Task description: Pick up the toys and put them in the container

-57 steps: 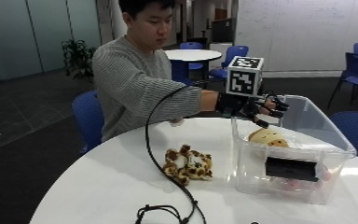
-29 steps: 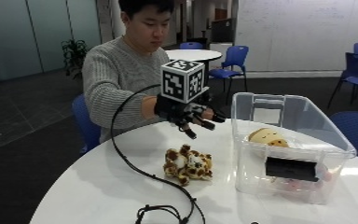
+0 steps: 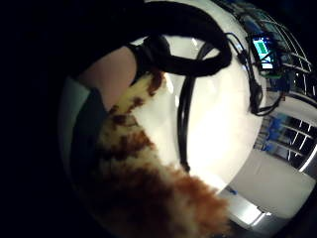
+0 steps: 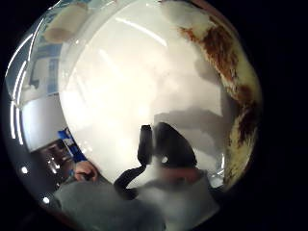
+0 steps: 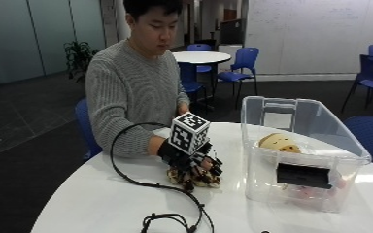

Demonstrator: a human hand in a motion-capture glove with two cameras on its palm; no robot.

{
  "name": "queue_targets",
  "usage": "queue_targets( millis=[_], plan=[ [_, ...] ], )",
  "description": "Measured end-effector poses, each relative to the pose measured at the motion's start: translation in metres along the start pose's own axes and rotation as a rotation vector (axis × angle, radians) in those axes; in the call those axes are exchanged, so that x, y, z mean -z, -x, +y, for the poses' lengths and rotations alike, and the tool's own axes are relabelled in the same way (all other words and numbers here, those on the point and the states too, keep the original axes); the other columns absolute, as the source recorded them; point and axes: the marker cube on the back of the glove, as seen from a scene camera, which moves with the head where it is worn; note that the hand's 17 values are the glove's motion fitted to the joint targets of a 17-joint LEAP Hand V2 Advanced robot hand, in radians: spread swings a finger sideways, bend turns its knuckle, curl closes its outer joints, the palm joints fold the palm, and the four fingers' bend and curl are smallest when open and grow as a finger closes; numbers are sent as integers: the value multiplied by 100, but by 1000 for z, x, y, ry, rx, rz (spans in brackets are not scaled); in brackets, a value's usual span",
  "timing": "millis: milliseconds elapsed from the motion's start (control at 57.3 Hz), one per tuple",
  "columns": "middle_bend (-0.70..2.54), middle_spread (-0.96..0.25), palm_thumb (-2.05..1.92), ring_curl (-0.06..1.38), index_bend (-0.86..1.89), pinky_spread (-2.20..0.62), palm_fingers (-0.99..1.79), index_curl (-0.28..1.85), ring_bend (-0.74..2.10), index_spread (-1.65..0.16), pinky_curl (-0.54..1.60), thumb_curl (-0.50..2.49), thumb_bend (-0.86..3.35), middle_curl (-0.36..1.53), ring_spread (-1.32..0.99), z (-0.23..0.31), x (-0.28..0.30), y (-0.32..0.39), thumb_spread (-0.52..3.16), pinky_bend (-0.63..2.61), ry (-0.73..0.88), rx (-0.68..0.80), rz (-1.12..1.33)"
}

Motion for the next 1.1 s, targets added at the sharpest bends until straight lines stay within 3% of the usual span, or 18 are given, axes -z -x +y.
queue_targets(
  millis=[140, 297, 419, 681, 751, 961, 1100],
  plan=[
    [13, -12, 13, 29, 12, 3, -8, 33, 41, -40, 41, 33, 4, 14, -6, -4, 2, -6, 141, 107, -95, -19, 14],
    [30, -18, 34, 36, 9, -19, 55, 27, 77, -42, 37, 40, 19, 21, -23, -12, 3, -12, 159, 108, -284, -36, 10],
    [40, -22, 56, 42, 21, -34, 82, 31, 88, -42, 38, 54, 23, 27, -34, -21, 9, -19, 140, 106, -335, -46, -61],
    [49, -27, 66, 50, 34, -43, 98, 44, 93, -44, 39, 76, 21, 36, -44, -25, 20, -20, 106, 92, -331, -23, -42],
    [50, -27, 66, 51, 35, -44, 98, 47, 92, -44, 40, 82, 21, 38, -44, -25, 50, -25, 99, 91, -334, -18, -82],
    [50, -28, 66, 54, 34, -45, 98, 54, 92, -44, 41, 96, 20, 42, -45, -15, 220, -43, 81, 89, -543, -14, -216],
    [49, -28, 65, 56, 34, -45, 98, 58, 92, -45, 42, 105, 20, 45, -45, -26, 257, -29, 73, 88, -576, 10, -167]
  ],
)
